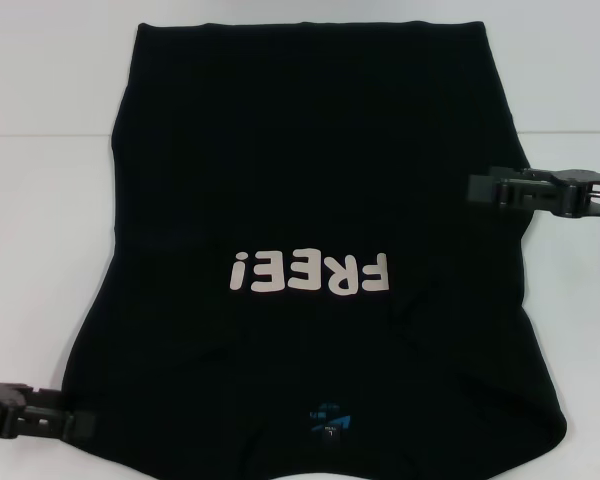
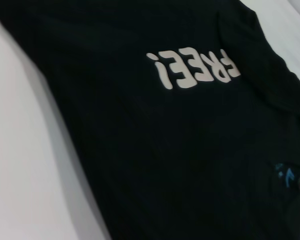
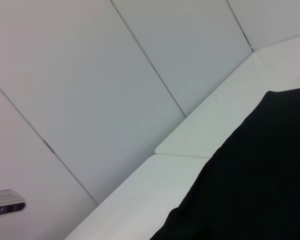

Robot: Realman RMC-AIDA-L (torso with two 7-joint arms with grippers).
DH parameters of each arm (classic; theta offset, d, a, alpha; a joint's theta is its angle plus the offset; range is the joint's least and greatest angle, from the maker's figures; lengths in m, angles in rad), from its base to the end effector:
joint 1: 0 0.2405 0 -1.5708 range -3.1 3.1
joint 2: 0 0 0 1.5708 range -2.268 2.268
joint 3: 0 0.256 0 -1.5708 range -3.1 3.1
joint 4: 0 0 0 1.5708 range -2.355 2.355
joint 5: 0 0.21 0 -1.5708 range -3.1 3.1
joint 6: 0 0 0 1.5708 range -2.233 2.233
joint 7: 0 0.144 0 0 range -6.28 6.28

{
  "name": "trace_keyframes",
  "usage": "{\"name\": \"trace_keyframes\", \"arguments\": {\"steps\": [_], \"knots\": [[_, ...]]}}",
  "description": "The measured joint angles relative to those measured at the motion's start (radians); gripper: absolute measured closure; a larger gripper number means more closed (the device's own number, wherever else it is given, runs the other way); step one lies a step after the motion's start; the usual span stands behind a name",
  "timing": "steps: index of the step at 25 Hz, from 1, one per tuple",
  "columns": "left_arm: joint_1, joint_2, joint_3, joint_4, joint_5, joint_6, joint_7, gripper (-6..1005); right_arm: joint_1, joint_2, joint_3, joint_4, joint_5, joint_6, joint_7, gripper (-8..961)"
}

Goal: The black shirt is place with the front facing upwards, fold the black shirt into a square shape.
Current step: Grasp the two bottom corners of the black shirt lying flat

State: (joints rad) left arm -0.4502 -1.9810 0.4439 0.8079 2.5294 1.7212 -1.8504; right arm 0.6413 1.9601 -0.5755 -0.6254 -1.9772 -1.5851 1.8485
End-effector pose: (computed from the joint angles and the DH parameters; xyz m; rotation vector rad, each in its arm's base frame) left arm -0.3513 0.2784 0.0668 -2.5457 -1.4278 -0.1873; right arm 0.2459 0.3734 0.0588 -2.5511 1.1187 0.8652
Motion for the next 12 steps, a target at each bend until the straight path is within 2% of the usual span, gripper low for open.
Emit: {"name": "trace_keyframes", "arguments": {"steps": [12], "knots": [[0.015, 0.01, -0.005, 0.004, 0.013, -0.018, -0.012, 70, 0.003, -0.001, 0.008, -0.006, 0.0, -0.001, 0.012, 72]]}}
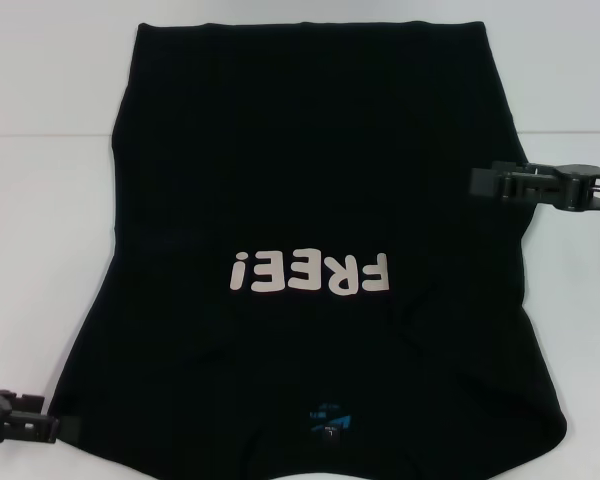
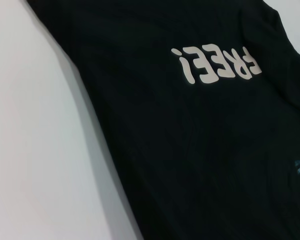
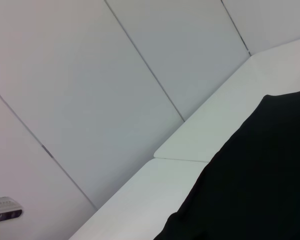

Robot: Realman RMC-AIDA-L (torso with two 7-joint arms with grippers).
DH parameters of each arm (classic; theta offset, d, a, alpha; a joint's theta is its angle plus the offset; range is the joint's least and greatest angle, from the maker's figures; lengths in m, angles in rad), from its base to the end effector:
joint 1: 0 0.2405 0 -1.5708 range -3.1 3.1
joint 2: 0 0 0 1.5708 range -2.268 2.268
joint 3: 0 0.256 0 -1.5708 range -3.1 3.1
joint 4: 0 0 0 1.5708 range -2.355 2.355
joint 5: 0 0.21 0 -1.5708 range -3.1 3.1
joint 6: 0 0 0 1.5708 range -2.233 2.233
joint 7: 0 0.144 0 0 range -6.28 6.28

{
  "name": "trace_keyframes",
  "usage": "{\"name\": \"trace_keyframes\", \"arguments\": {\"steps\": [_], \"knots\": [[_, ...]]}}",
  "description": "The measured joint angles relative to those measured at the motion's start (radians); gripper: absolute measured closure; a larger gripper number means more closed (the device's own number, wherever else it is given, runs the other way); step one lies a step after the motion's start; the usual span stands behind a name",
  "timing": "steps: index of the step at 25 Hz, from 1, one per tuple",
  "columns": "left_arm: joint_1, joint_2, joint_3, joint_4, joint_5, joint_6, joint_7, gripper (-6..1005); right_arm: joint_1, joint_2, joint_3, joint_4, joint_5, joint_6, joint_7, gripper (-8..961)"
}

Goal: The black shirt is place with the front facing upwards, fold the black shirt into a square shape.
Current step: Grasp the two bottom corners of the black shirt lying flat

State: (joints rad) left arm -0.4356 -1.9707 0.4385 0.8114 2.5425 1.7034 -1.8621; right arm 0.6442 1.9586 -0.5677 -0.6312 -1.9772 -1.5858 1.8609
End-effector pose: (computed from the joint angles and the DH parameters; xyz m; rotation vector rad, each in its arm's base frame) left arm -0.3602 0.2749 0.0727 -2.5005 -1.4529 -0.1567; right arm 0.2449 0.3750 0.0616 -2.5413 1.1248 0.8727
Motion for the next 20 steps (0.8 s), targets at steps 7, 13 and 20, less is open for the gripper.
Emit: {"name": "trace_keyframes", "arguments": {"steps": [7, 13, 20], "knots": [[-0.011, -0.008, 0.015, -0.009, 0.025, -0.017, -0.001, 71, 0.005, -0.001, 0.001, -0.001, 0.001, 0.001, 0.0, 71], [-0.023, -0.009, 0.023, -0.014, 0.027, -0.02, -0.002, 71, 0.006, -0.002, 0.009, -0.001, 0.003, 0.0, 0.0, 71], [-0.04, -0.012, 0.026, -0.022, 0.027, -0.021, 0.0, 71, 0.007, -0.003, 0.011, -0.001, 0.003, 0.0, 0.0, 71]]}}
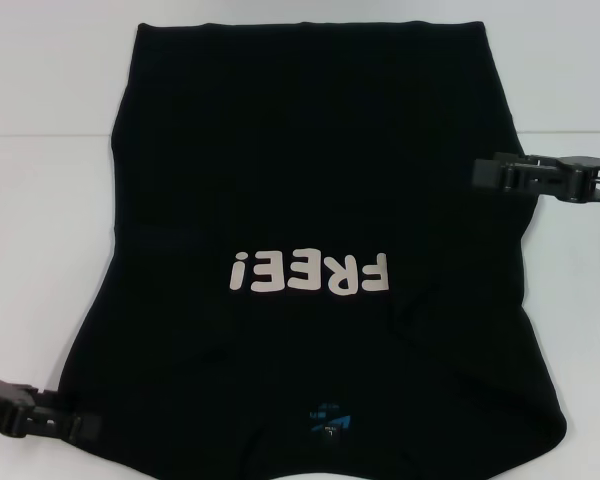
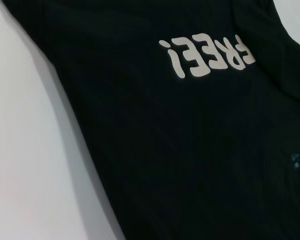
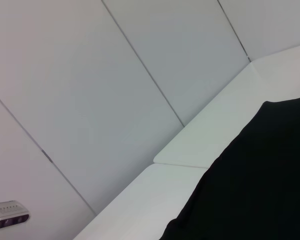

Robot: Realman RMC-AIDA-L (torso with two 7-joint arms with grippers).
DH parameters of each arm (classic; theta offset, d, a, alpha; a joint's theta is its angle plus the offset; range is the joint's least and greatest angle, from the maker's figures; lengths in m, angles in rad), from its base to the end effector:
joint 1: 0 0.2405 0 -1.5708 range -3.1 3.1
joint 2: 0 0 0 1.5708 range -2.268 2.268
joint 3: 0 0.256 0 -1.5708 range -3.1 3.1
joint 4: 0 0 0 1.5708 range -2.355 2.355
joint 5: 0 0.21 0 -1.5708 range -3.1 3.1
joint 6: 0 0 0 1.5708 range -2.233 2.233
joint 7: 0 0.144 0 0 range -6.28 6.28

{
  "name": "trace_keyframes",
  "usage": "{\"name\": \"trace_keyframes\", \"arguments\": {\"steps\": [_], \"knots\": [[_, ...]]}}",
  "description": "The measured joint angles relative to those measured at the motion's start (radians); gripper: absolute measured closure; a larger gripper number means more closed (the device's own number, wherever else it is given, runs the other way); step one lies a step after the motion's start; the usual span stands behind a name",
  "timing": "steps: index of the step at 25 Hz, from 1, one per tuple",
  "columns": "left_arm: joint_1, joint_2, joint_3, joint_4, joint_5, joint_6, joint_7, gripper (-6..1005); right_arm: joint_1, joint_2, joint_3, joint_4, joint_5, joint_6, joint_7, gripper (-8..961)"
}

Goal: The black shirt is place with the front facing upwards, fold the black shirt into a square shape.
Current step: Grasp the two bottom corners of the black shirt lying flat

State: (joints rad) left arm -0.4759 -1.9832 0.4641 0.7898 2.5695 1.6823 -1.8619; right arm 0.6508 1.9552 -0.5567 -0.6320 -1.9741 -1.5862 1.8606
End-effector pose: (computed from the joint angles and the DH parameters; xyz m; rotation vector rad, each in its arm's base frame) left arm -0.3512 0.2857 0.0606 -2.5514 -1.4267 -0.1139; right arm 0.2429 0.3775 0.0650 -2.5335 1.1131 0.8854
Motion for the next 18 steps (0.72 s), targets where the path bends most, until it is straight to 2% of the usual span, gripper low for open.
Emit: {"name": "trace_keyframes", "arguments": {"steps": [10, 16, 18], "knots": [[-0.007, 0.0, 0.014, 0.007, 0.006, -0.02, -0.007, 72, 0.003, -0.002, 0.005, -0.001, 0.0, 0.0, 0.008, 72], [-0.009, -0.008, 0.054, 0.014, 0.024, -0.056, -0.033, 222, 0.004, -0.003, 0.012, -0.002, 0.0, -0.003, 0.01, 71], [-0.009, -0.011, 0.058, 0.027, 0.024, -0.06, -0.039, 314, 0.004, -0.003, 0.013, -0.003, 0.002, -0.007, 0.01, 71]]}}
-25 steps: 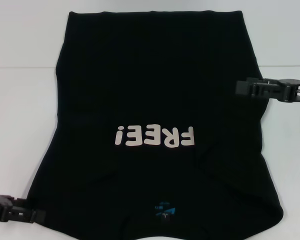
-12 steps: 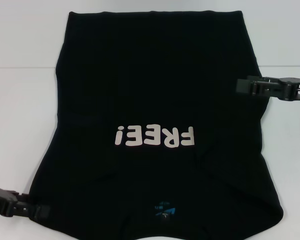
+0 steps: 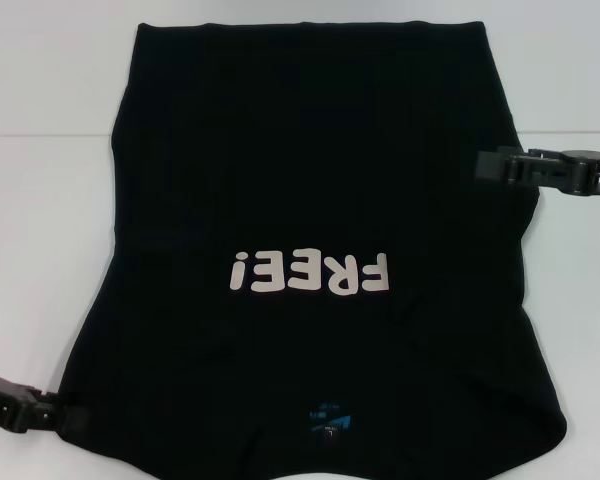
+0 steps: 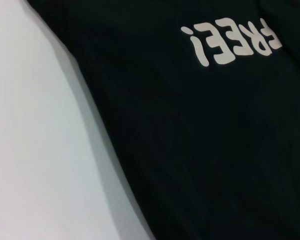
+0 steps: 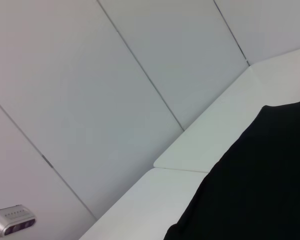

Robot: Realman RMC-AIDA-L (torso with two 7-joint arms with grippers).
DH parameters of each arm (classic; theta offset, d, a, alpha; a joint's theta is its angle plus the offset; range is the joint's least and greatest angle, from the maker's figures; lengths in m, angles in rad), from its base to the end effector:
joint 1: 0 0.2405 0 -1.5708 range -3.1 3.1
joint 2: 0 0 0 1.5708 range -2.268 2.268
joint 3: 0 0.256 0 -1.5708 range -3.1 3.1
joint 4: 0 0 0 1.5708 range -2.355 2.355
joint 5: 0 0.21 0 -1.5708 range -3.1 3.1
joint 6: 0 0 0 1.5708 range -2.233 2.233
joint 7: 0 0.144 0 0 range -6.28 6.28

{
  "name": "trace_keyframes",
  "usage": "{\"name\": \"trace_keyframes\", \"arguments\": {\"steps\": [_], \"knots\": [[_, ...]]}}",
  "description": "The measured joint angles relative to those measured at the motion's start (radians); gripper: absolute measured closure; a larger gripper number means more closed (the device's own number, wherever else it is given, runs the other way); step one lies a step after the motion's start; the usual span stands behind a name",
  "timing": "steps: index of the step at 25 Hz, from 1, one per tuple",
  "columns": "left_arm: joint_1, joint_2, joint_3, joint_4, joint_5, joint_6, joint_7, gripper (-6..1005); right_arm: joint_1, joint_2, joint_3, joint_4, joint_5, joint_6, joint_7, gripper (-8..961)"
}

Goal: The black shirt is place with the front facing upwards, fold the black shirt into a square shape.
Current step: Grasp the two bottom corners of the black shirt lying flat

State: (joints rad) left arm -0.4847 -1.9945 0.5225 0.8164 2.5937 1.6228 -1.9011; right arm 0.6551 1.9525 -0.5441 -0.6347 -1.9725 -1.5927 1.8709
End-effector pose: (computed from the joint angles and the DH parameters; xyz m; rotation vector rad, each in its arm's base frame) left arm -0.3519 0.2945 0.0575 -2.5243 -1.4070 -0.0081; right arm 0.2414 0.3789 0.0684 -2.5256 1.1168 0.9019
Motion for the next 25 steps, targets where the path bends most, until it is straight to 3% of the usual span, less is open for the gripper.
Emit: {"name": "trace_keyframes", "arguments": {"steps": [9, 19, 25], "knots": [[-0.001, -0.007, 0.011, 0.022, 0.003, -0.002, -0.007, 693, -0.003, -0.003, 0.002, -0.001, 0.009, -0.006, 0.0, 72], [-0.002, -0.009, 0.012, 0.028, 0.003, -0.004, -0.009, 894, -0.006, -0.007, 0.001, 0.0, 0.007, -0.009, 0.012, 72], [-0.003, -0.011, 0.006, 0.046, -0.006, 0.024, -0.028, 985, 0.004, -0.039, -0.018, 0.0, -0.14, 0.011, 0.144, 72]]}}
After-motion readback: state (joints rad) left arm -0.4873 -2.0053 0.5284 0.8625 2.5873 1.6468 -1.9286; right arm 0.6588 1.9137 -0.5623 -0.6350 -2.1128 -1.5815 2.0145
